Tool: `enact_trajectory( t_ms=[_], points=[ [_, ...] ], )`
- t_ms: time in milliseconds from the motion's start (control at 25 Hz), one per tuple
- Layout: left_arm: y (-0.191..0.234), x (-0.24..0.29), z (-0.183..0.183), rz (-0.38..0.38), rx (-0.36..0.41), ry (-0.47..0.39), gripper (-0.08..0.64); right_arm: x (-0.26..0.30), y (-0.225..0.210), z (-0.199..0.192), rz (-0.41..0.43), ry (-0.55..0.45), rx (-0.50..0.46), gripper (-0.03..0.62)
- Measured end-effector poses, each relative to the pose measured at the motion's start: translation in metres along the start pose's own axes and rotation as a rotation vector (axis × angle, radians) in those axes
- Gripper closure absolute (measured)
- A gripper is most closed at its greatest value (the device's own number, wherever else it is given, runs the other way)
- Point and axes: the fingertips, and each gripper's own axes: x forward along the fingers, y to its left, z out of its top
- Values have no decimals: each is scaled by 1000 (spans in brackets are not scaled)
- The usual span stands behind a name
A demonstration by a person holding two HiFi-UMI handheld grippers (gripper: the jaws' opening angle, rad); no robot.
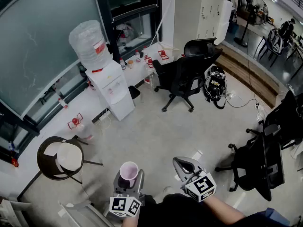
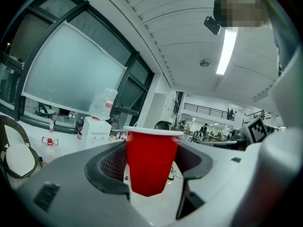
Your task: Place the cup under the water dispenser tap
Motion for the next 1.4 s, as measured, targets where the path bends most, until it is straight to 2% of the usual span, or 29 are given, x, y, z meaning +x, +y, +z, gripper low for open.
enact_trajectory(
  t_ms=[280, 480, 720, 1040, 1400],
  points=[
    [-19, 13, -4, -15, 30, 6, 263, -15, -24, -2, -31, -48, 49, 595],
    [-26, 13, -6, -16, 59, 37, 263, -21, -32, -2, -36, -91, 44, 595],
    [-31, 25, -15, -32, 62, 74, 263, -22, -48, -16, -63, -84, 96, 594],
    [-11, 66, -12, -50, 48, 77, 262, 11, -60, -11, -40, -63, 102, 595],
    [45, 143, 8, -51, 13, 56, 262, 86, -101, 5, -59, -1, 60, 594]
  ],
)
